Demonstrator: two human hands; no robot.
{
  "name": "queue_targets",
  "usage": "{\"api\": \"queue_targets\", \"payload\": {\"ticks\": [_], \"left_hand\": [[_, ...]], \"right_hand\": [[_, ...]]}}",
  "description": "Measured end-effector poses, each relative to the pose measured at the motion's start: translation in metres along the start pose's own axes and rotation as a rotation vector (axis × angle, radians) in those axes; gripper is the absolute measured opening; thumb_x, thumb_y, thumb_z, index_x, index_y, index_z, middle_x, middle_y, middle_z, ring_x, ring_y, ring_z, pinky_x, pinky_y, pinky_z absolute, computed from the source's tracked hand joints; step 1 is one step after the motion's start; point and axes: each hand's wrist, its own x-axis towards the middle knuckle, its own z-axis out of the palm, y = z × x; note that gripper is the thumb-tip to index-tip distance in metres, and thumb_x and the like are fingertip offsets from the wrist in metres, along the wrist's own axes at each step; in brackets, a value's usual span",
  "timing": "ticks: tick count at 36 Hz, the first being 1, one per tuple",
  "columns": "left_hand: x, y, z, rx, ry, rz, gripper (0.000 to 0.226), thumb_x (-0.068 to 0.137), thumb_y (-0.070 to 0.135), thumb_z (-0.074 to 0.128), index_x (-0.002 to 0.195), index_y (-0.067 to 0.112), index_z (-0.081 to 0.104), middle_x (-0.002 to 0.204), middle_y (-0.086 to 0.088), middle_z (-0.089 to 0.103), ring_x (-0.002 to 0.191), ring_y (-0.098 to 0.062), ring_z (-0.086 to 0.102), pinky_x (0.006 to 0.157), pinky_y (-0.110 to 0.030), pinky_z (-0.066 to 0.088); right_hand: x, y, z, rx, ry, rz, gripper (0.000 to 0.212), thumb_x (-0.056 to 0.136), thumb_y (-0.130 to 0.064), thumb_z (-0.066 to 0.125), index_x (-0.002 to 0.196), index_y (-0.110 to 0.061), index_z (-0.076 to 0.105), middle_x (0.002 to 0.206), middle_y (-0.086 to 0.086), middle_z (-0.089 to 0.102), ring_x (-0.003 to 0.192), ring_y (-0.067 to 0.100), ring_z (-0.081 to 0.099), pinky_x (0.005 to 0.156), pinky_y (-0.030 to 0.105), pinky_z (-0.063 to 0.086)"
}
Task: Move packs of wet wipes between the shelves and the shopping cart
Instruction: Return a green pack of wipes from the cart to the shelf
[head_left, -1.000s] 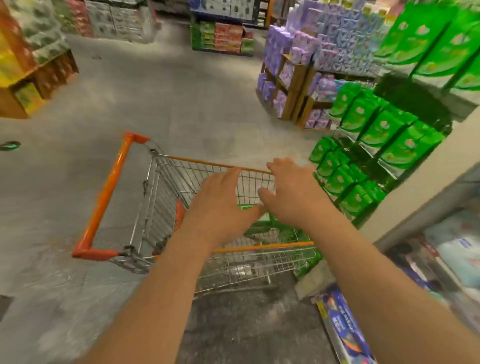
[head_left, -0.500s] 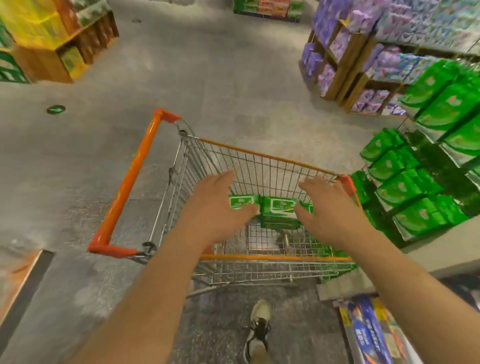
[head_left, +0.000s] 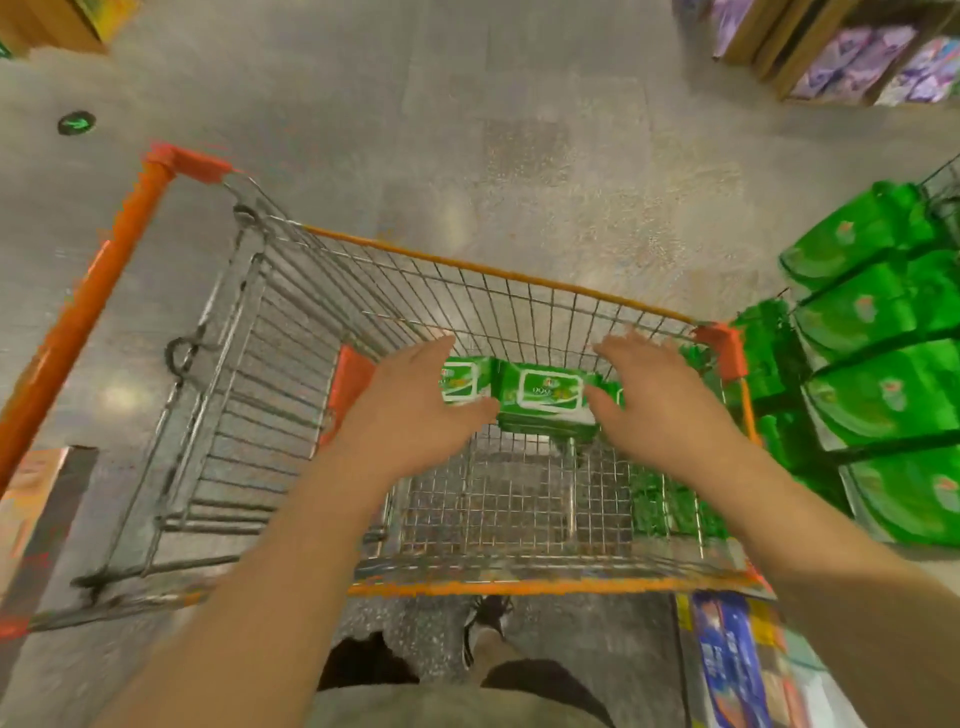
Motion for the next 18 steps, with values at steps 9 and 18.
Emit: {"api": "queue_targets", "payload": {"ticks": [9,18], "left_hand": [[0.083,0.012,0.059,-0.194,-0.133,-0.082,0.078,0.093,0.055,0.066,0.159,0.029,0.033,0.162,0.006,0.038,0.144,-0.019,0.042,0.114,-0.033,0.034],[0.170,0.001,0.136,-0.573,-0.136,-0.310,0.057,0.097,0.044,0.065,0.149,0.026,0.049,0.143,0.008,0.056,0.116,-0.012,0.053,0.101,-0.034,0.044]], "right_hand": [[0.054,0.057,0.050,0.211,-0.083,0.190,0.061,0.101,-0.039,0.051,0.156,-0.020,0.031,0.160,0.002,0.035,0.148,0.021,0.031,0.118,0.029,0.019],[0.104,0.098,0.124,0.365,-0.153,0.366,0.061,0.100,-0.034,0.057,0.154,-0.016,0.034,0.154,0.006,0.044,0.140,0.024,0.041,0.113,0.034,0.032]]}}
